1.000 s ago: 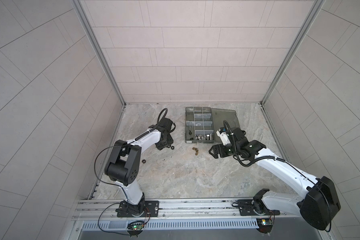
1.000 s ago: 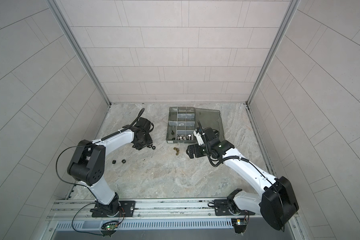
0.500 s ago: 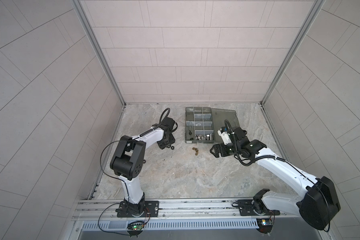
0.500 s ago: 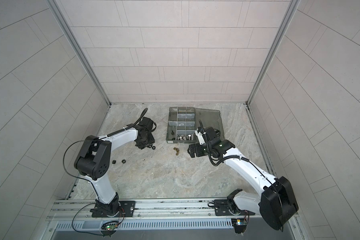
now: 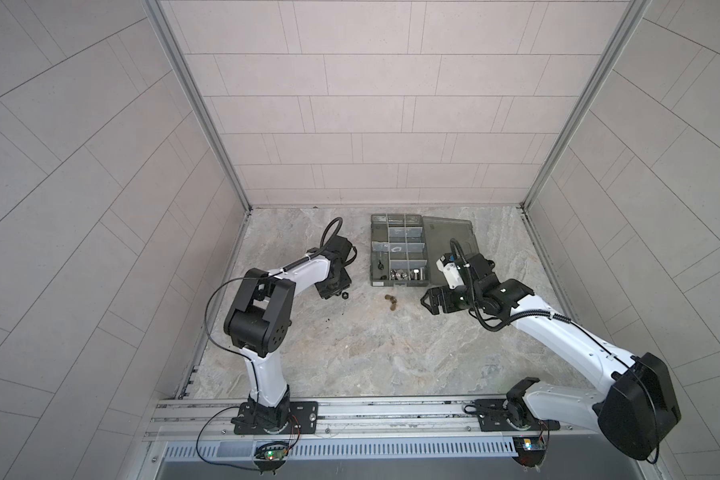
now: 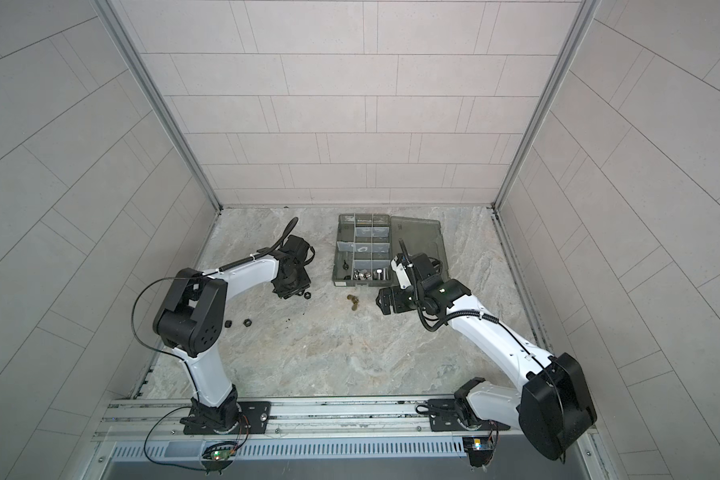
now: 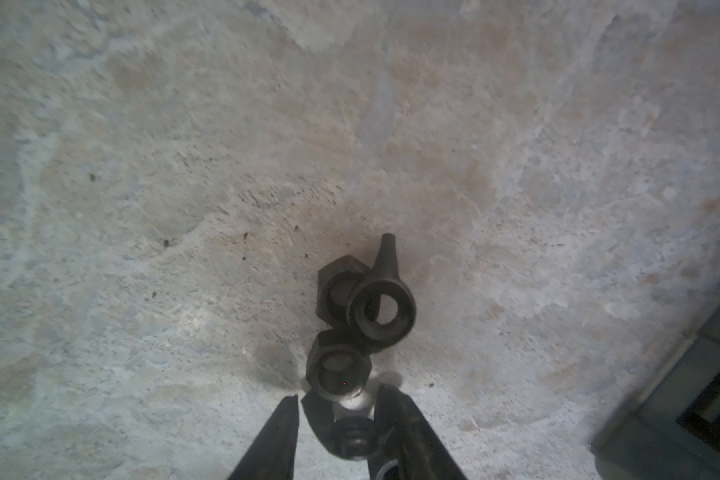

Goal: Sort the screws and nuts into containers
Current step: 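Lower the left gripper onto a black wing nut in the cluster and grasp it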

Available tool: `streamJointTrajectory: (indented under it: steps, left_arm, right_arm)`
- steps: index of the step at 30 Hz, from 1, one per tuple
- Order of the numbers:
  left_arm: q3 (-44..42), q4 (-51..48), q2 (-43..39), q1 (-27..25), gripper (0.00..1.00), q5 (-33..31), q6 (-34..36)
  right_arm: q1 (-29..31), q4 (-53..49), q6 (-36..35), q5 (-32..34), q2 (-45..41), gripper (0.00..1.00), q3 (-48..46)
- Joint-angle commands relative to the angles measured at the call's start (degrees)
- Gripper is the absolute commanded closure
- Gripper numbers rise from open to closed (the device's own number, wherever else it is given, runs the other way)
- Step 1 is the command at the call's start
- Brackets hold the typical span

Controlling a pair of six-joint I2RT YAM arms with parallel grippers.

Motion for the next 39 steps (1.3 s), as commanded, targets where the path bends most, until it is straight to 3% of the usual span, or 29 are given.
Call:
streamJointTrajectory:
  steps: [1,10,17,25,39]
  left_arm:
    - [-0.31,-1.00,0.74,-0.23,0.57,-1.46,0.05]
    - [-0.89,-0.34,1.56,-0.23,0.60,-0.79,0.40]
    - [-2.43,0.41,1.00,-0.23,0.62,-0.61,0.53]
    - [-2.77,1.16,2.03,-0.54,0.72,0.80,1.02]
    - [-6.32,1.79,-2.85,-1.91,0.74,2.54,1.70]
  right_arm:
    - [-0.29,-0.25,-0.64,0.19,-0.72,0.01,-0.87]
    - [1.11,3.33,1.61,-6.90,-2.80,0.01,-1.38]
    - [5.20,3.44,2.40,-5.01,-1.76,0.01,0.58]
    - [6.43,1.95,2.87,-2.52,-2.49,0.01,1.15]
    - [8.21,0.89,4.02,0.57,-2.72,0.01,1.68]
